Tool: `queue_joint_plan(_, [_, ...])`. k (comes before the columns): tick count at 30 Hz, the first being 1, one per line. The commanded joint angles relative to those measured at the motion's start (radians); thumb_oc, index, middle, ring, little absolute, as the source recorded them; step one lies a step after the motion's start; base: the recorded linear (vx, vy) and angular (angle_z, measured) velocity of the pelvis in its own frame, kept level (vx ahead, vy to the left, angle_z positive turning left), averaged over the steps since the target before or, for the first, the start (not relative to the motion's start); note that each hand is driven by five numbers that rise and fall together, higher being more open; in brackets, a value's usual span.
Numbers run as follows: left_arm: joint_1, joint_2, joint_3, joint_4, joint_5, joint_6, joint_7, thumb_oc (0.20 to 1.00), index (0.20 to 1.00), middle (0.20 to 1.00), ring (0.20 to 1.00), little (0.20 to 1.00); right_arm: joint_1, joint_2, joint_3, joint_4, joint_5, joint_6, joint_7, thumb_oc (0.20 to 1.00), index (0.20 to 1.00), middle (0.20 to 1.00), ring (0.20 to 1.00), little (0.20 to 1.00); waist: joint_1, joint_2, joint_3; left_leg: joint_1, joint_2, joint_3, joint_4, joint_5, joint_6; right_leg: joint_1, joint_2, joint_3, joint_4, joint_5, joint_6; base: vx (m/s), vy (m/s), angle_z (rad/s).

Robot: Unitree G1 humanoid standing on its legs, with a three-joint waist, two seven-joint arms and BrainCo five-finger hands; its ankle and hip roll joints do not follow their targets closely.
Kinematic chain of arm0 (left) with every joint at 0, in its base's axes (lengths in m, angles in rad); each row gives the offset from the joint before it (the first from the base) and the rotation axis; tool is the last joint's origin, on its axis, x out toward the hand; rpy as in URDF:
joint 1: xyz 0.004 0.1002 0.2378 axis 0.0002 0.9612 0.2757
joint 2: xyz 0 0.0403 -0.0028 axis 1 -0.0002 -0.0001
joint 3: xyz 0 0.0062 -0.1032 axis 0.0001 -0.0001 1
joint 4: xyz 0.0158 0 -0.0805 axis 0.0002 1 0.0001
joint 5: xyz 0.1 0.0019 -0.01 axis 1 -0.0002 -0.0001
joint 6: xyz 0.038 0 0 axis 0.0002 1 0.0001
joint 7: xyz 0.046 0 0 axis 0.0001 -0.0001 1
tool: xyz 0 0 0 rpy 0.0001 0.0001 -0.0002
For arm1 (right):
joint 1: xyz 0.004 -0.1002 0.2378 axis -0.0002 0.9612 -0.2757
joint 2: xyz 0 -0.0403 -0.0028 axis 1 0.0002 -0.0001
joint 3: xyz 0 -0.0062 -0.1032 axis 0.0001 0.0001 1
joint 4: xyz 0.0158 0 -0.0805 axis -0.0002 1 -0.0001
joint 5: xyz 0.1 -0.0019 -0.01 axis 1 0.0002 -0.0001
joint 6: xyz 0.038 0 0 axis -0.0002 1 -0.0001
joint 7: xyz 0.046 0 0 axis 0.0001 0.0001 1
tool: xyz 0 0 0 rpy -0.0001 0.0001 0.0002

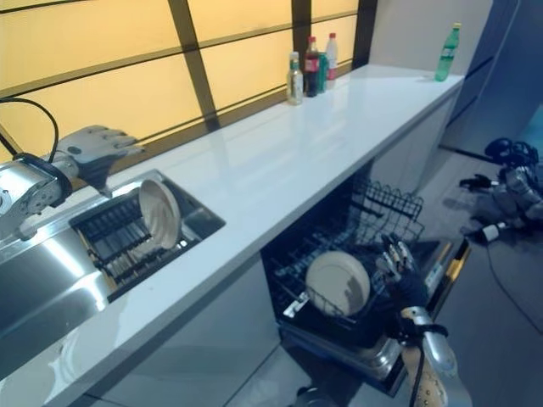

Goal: Pick up plates and place into dishwasher.

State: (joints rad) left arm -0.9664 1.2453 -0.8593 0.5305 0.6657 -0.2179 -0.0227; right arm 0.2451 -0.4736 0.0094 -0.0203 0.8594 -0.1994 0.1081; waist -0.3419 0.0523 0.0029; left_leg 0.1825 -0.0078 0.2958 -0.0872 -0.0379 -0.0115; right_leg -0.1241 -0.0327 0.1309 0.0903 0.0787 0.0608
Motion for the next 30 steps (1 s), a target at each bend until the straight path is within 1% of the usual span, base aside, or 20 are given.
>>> queue_joint_plan(1, [0.008, 0.012, 0.095, 0.028, 0.017, 0.048, -0.01, 1.0, 1.0, 1.0, 1.0, 1.0, -0.019, -0.04, -0.03, -0.057, 0.042, -0.017, 0.03, 1.0, 1.0, 1.0, 1.0, 1.0, -0.005, -0.01, -0.005, -0.084, -0.01, -0.032, 0.076, -0.029, 0.075, -0.002, -0.014, 0.028, 0.077, 0.028, 0.098, 0.03, -0.011, -0.03])
queue_joint_plan(2, [0.025, 0.003, 0.102, 0.029, 0.021, 0.054, -0.032, 1.0, 1.0, 1.0, 1.0, 1.0, -0.013, -0.042, -0.035, -0.059, 0.048, -0.015, 0.035, 1.0, 1.0, 1.0, 1.0, 1.0, -0.009, -0.013, -0.003, -0.081, -0.009, -0.033, 0.077, -0.032, 0.076, 0.002, -0.014, 0.025, 0.077, 0.02, 0.098, 0.03, -0.011, 0.0])
queue_joint_plan(17, [0.067, -0.008, 0.121, 0.041, 0.027, 0.047, -0.032, 1.0, 1.0, 1.0, 1.0, 1.0, -0.008, -0.043, -0.039, -0.067, 0.051, -0.009, 0.042, 1.0, 1.0, 1.0, 1.0, 1.0, -0.01, -0.015, -0.001, -0.091, -0.006, -0.032, 0.084, -0.031, 0.075, -0.005, -0.01, 0.028, 0.078, 0.017, 0.092, 0.02, -0.008, 0.0])
queue_joint_plan(19, [0.108, -0.015, 0.151, 0.043, -0.001, 0.024, 0.01, 1.0, 1.0, 1.0, 1.0, 1.0, 0.007, -0.042, -0.048, -0.086, 0.054, 0.006, 0.046, 1.0, 1.0, 1.0, 1.0, 1.0, -0.01, -0.019, -0.001, -0.094, -0.003, -0.027, 0.089, -0.032, 0.075, -0.004, -0.005, 0.03, 0.075, 0.007, 0.087, 0.18, -0.063, -0.01])
queue_joint_plan(20, [0.188, -0.038, 0.209, 0.072, 0.002, -0.004, 0.066, 1.0, 1.0, 1.0, 1.0, 1.0, 0.026, -0.045, -0.069, -0.091, 0.061, 0.009, 0.06, 1.0, 1.0, 1.0, 1.0, 1.0, -0.01, -0.015, 0.003, -0.096, 0.002, -0.027, 0.093, -0.03, 0.07, -0.001, 0.0, 0.03, 0.074, -0.008, 0.08, 0.25, -0.078, -0.02])
queue_joint_plan(21, [0.226, -0.043, 0.241, 0.077, 0.007, -0.025, 0.106, 1.0, 1.0, 1.0, 1.0, 1.0, 0.041, -0.054, -0.074, -0.098, 0.066, 0.011, 0.066, 1.0, 1.0, 1.0, 1.0, 1.0, -0.016, -0.01, 0.002, -0.092, 0.005, -0.027, 0.09, -0.029, 0.067, 0.003, 0.001, 0.03, 0.072, -0.012, 0.078, 0.26, -0.062, -0.04])
queue_joint_plan(22, [0.294, -0.048, 0.277, 0.063, 0.037, -0.064, 0.201, 1.0, 1.0, 1.0, 1.0, 1.0, 0.07, -0.063, -0.092, -0.096, 0.076, 0.01, 0.087, 1.0, 1.0, 1.0, 1.0, 1.0, -0.02, -0.006, 0.004, -0.089, 0.011, -0.028, 0.085, -0.022, 0.06, 0.014, 0.003, 0.023, 0.058, -0.022, 0.074, 0.15, -0.036, -0.05])
queue_joint_plan(25, [0.33, -0.046, 0.302, 0.048, 0.038, -0.066, 0.236, 1.0, 1.0, 1.0, 1.0, 1.0, 0.079, -0.076, -0.097, -0.098, 0.082, 0.01, 0.096, 1.0, 1.0, 1.0, 1.0, 1.0, -0.023, -0.002, 0.002, -0.088, 0.014, -0.025, 0.086, -0.021, 0.057, 0.019, 0.004, 0.022, 0.051, -0.025, 0.072, 0.06, -0.012, -0.07])
queue_joint_plan(27, [0.353, -0.052, 0.318, 0.048, 0.049, -0.08, 0.27, 1.0, 1.0, 1.0, 1.0, 1.0, 0.085, -0.074, -0.1, -0.095, 0.083, 0.01, 0.104, 1.0, 1.0, 1.0, 1.0, 1.0, -0.024, 0.0, 0.001, -0.085, 0.016, -0.02, 0.084, -0.02, 0.055, 0.023, 0.004, 0.023, 0.046, -0.025, 0.072, 0.04, -0.013, -0.08])
queue_joint_plan(30, [0.38, -0.056, 0.336, 0.041, 0.063, -0.088, 0.29, 1.0, 1.0, 1.0, 1.0, 1.0, 0.096, -0.073, -0.104, -0.095, 0.081, 0.012, 0.111, 1.0, 1.0, 1.0, 1.0, 1.0, -0.028, 0.002, -0.001, -0.08, 0.019, -0.014, 0.082, -0.019, 0.051, 0.026, 0.003, 0.022, 0.046, -0.025, 0.073, 0.04, -0.014, -0.06])
